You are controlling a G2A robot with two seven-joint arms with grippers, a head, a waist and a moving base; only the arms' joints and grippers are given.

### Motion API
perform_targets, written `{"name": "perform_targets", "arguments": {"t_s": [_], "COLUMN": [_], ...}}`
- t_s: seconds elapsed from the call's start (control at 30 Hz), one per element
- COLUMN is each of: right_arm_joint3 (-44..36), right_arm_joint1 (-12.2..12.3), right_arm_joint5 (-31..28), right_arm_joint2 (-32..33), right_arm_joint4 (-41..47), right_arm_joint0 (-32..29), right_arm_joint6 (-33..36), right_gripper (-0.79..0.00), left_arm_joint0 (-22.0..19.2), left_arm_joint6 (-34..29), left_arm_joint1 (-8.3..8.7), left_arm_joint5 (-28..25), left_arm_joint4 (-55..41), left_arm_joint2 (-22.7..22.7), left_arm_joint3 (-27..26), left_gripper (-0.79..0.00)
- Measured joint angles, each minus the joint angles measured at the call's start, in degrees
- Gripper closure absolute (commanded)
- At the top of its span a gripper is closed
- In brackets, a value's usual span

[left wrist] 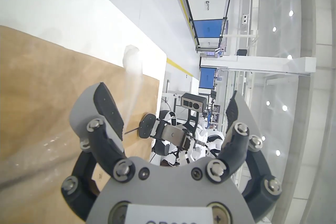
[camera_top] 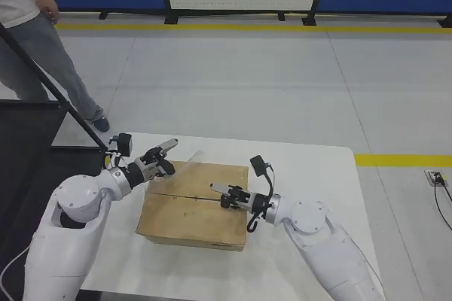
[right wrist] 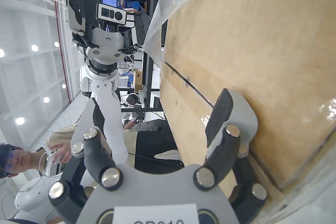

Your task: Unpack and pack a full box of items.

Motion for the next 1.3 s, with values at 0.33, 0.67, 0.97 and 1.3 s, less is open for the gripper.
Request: {"name": "perform_targets", "arguments": {"t_s": [0.33, 0.67, 0.97, 1.3], "right_arm_joint3": [-1.04, -0.96, -1.57, -1.29], "right_arm_joint1": [0.38, 0.65, 1.04, 1.36], "right_arm_joint5": [-2.22, -1.87, -2.21, -2.95], "right_arm_joint2": [1.42, 1.93, 2.72, 3.47], "right_arm_joint4": [1.0, 1.28, 1.38, 2.05], "right_arm_joint0": [-1.24, -1.44, -2.58, -3.03], "right_arm_joint6": [-1.11, -0.91, -1.14, -1.07], "right_gripper": [-0.785, -0.785, -0.785, -0.785], "left_arm_joint0": [2.12, 1.26, -3.64, -2.85], "left_arm_joint6": [2.45, 8.4, 5.71, 2.94], "left_arm_joint1": [0.36, 0.02, -0.78, -0.77], "left_arm_joint5": [-0.42, 0.53, -0.92, -3.68], "left_arm_joint4": [3.18, 3.94, 4.75, 4.4], "left_arm_joint2": [1.2, 2.86, 8.33, 9.77], "left_arm_joint3": [-4.24, -2.49, 3.69, 1.5], "left_gripper": [-0.785, -0.785, -0.785, -0.785]}}
